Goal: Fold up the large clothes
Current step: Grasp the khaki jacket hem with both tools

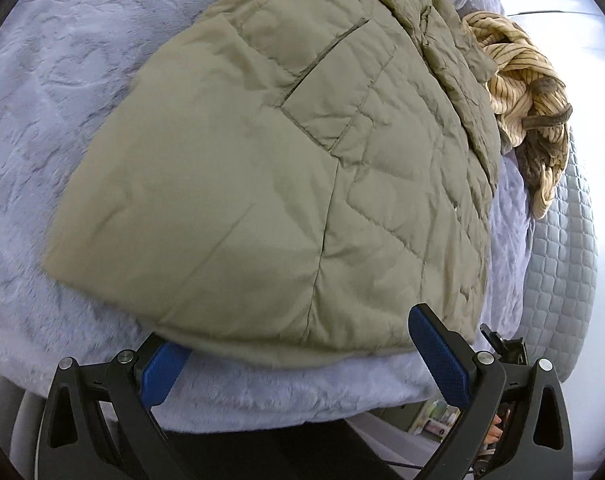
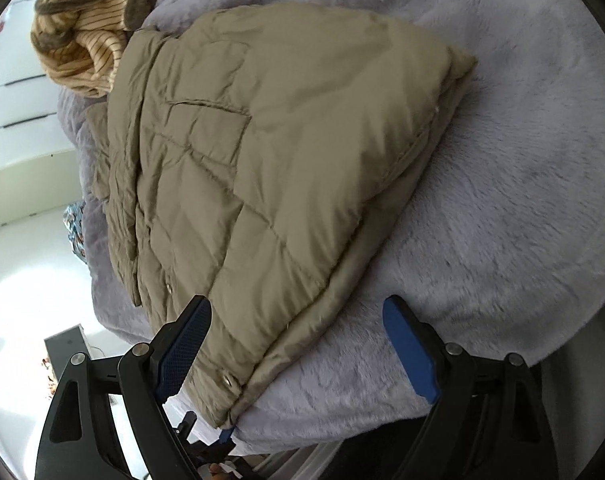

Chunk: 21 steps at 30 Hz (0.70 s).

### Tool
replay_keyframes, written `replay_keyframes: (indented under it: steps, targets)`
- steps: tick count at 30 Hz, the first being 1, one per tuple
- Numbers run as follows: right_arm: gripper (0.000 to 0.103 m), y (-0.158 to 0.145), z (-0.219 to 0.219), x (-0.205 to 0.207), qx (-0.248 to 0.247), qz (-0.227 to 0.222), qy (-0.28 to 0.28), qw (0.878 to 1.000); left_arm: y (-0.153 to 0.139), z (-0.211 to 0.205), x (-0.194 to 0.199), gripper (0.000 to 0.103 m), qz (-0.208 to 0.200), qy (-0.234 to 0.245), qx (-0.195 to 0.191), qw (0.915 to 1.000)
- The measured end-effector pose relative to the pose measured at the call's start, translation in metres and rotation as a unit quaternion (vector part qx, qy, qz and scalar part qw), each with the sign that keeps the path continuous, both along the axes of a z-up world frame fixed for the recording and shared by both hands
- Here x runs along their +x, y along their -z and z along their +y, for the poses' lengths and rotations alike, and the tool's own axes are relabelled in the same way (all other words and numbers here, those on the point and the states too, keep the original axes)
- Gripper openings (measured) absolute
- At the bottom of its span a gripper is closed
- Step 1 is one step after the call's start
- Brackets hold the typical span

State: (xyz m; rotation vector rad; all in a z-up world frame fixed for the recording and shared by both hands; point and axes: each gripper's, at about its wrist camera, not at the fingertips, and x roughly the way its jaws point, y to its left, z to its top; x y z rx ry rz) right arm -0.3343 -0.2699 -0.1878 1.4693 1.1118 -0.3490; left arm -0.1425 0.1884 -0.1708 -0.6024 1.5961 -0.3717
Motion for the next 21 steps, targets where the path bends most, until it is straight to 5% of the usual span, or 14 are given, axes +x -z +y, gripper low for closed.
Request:
replay_keyframes:
  steps: [4,7,10,14,21]
  targets:
    - [0.090,0.007,-0.003,0.008,0.015,-0.013,0.024,1.000,-0.003,-0.007,0.008,0.102,-0.014,-0.006,0.002,0.9999]
    - [0.078,0.006,-0.004,0.013,0.025,-0.027,0.039,0.999,-0.010,-0.013,0.013,0.080,-0.029,-0.005,0.007,0.9995]
    - [0.054,0.009,-0.001,0.017,0.030,-0.014,0.045,0.998,-0.012,-0.016,0.015,0.056,-0.032,0.005,0.016,0.9993]
    - [0.010,0.013,-0.002,0.013,0.033,0.006,0.048,0.998,-0.015,-0.012,0.019,0.027,-0.036,0.019,0.025,0.9989]
    - [0.007,-0.016,-0.001,0.025,0.000,-0.035,0.021,0.999,-0.047,-0.004,0.030,0.024,-0.081,0.029,-0.005,0.9963]
